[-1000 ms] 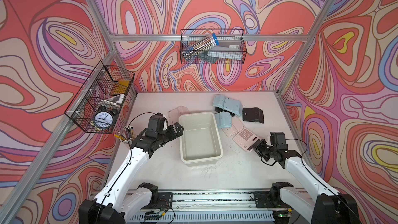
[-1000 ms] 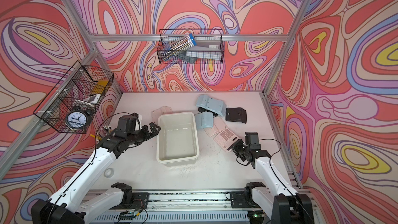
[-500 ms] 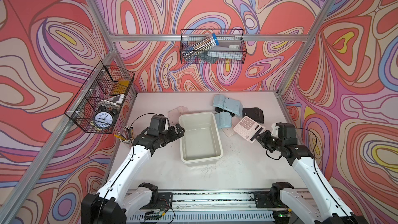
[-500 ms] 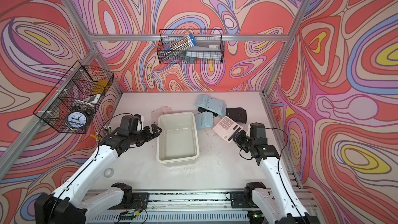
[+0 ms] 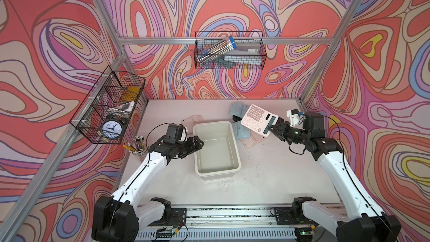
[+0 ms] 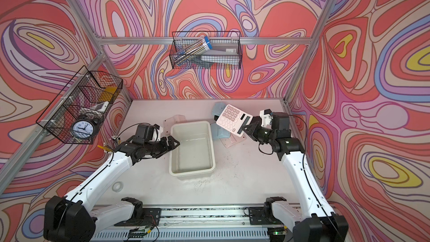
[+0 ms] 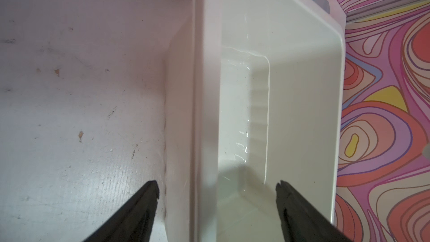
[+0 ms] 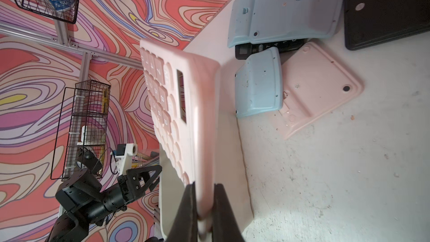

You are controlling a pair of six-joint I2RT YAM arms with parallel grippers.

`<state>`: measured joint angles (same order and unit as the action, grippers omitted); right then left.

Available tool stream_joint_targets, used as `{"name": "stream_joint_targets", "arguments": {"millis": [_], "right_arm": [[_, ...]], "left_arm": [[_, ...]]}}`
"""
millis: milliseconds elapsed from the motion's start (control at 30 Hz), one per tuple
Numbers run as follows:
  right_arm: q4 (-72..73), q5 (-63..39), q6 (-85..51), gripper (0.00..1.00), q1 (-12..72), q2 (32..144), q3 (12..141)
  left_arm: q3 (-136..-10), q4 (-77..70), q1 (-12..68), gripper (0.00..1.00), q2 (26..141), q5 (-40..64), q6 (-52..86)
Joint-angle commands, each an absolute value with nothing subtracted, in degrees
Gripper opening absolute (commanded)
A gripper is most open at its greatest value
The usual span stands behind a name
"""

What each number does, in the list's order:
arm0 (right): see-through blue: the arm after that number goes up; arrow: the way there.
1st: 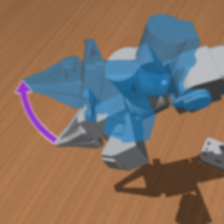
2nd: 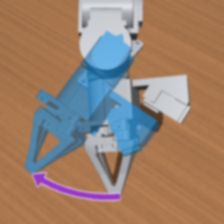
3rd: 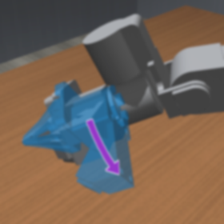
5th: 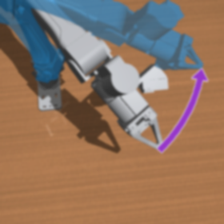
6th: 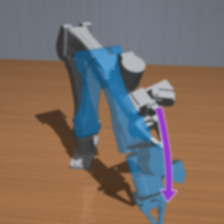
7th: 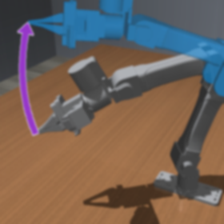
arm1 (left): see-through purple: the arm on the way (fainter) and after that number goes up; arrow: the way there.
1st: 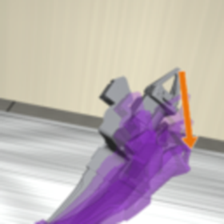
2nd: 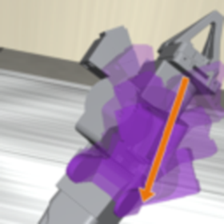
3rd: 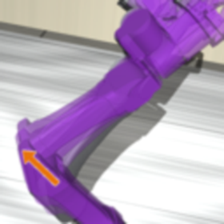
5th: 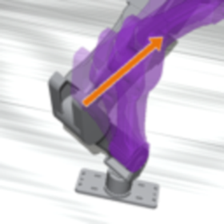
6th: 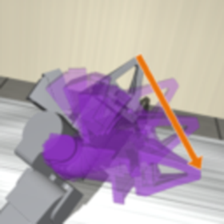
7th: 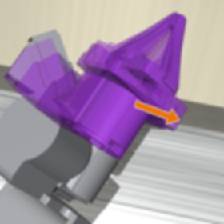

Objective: Put the calculator in the storage box
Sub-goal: Adjust the storage box at the center of the board, then place the calculator in the storage box.

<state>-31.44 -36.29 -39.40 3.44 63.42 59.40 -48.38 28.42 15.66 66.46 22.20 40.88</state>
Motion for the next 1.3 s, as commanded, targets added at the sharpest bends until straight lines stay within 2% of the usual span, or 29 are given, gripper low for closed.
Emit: {"name": "stream_joint_targets", "arguments": {"millis": [0,233,467,633,1000,1267], "right_arm": [[-31.56,-39.03,-36.03,0.0,5.94,65.37,63.0],[-35.11,-36.69,-32.8,0.0,13.19,69.92,67.23],[-41.23,-33.31,-29.53,0.0,17.5,75.13,72.87],[-46.05,-31.1,-27.31,0.0,18.64,79.87,77.36],[-59.93,-24.38,-19.0,0.0,26.33,98.17,96.36],[-68.57,-18.99,-15.3,0.0,31.81,112.84,110.42]], "left_arm": [[-47.98,27.27,16.55,0.7,66.55,23.41,39.9],[-48.4,26.25,20.18,0.61,68.13,23.32,39.73],[-50.16,24.9,25.7,0.59,70.91,22.16,39.63],[-51.7,28.45,26.25,0.59,69.7,18.32,38.19],[-52.98,35.89,26.11,0.88,63.6,6.44,38.13],[-52.68,37.69,25.65,0.99,59.11,1.53,38.47]]}}
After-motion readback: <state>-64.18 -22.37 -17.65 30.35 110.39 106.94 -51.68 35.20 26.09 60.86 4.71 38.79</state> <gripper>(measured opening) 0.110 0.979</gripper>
